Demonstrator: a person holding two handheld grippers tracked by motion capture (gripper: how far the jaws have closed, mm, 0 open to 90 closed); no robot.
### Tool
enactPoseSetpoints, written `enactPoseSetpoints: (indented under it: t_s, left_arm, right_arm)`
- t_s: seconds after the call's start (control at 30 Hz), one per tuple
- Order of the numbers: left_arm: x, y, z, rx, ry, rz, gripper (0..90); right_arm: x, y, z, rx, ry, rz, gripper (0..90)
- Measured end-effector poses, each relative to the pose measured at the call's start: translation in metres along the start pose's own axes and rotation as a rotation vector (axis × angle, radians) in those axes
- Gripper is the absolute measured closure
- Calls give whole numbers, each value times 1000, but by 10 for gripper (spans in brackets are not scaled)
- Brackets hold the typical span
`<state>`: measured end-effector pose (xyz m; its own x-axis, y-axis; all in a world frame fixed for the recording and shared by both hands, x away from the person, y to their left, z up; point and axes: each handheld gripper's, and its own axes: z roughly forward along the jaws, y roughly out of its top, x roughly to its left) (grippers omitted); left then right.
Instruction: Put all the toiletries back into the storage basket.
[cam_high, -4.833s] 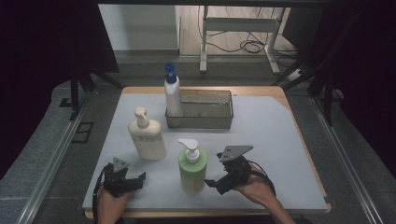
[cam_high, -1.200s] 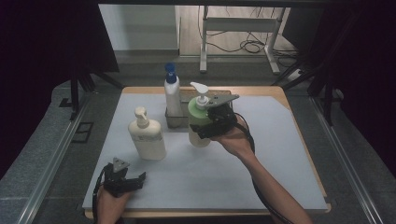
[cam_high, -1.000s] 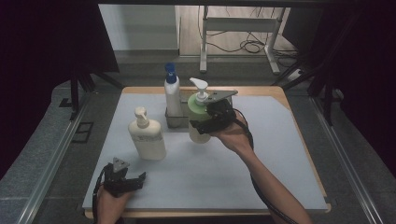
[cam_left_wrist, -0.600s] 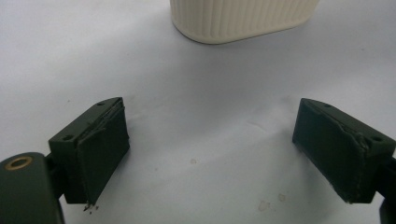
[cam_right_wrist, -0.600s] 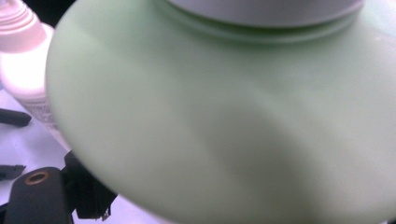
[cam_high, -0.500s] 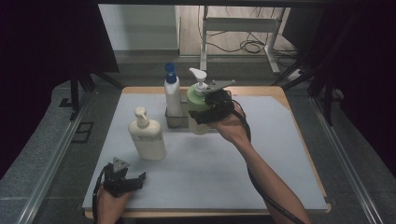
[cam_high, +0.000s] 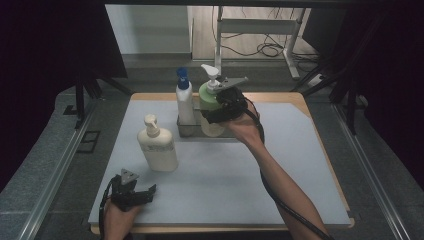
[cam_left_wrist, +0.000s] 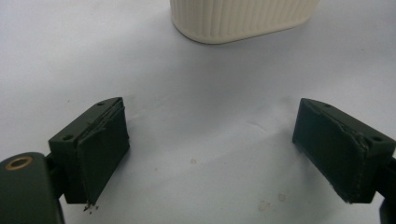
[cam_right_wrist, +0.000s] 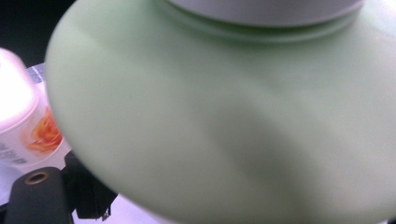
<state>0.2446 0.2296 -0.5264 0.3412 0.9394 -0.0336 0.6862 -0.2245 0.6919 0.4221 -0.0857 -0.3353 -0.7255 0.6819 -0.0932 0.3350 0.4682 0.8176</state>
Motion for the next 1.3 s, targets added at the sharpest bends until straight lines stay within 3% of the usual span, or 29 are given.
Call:
enactPoseSetpoints:
  t_s: [0.83,1.3]
  left_arm:
    - [0,0,0,4,-1,3,100]
    - [0,0,-1,7,0,4,100]
  right_arm:
    - [-26,17,29,-8,-65,17,119]
    - [-36,11,53,15,-72,28,119]
